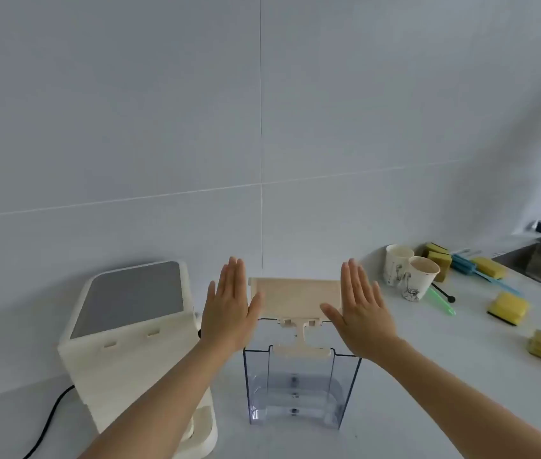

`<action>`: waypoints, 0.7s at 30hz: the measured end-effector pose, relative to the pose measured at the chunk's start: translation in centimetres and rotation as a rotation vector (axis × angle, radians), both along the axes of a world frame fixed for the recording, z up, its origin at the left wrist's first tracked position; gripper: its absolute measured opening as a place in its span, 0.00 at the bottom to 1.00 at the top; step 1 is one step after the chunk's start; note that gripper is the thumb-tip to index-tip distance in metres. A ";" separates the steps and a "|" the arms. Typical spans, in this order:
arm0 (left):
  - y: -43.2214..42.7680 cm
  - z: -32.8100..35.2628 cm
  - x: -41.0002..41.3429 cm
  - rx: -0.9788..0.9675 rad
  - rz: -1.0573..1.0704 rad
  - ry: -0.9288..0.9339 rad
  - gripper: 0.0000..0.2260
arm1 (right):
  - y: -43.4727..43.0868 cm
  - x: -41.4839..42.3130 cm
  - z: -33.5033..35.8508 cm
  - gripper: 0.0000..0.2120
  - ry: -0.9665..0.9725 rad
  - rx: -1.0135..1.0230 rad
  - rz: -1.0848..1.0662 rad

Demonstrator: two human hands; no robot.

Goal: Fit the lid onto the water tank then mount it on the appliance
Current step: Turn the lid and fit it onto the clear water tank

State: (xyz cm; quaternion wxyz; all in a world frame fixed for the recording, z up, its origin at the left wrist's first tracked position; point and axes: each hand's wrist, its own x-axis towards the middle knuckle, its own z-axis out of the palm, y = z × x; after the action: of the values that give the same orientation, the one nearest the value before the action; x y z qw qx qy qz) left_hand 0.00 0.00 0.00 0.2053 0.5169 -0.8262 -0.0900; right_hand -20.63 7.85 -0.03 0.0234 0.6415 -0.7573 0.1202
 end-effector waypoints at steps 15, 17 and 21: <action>-2.2 -0.1 -1.8 0.517 0.109 0.294 0.27 | -2.2 -0.7 0.3 0.35 -0.739 0.082 -0.149; -2.7 -0.4 -2.0 0.538 0.106 0.329 0.26 | -2.4 -0.5 0.7 0.33 -0.828 0.078 -0.175; -3.1 -0.6 -2.5 0.541 0.100 0.392 0.23 | -2.9 -0.7 1.1 0.32 -0.959 0.048 -0.202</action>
State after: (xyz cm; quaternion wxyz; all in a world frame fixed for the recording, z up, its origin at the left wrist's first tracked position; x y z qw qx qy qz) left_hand -2.51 -3.10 -0.56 0.2200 0.5655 -0.6906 -0.3935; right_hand -21.30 4.90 1.10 -0.3311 0.4378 -0.7437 0.3816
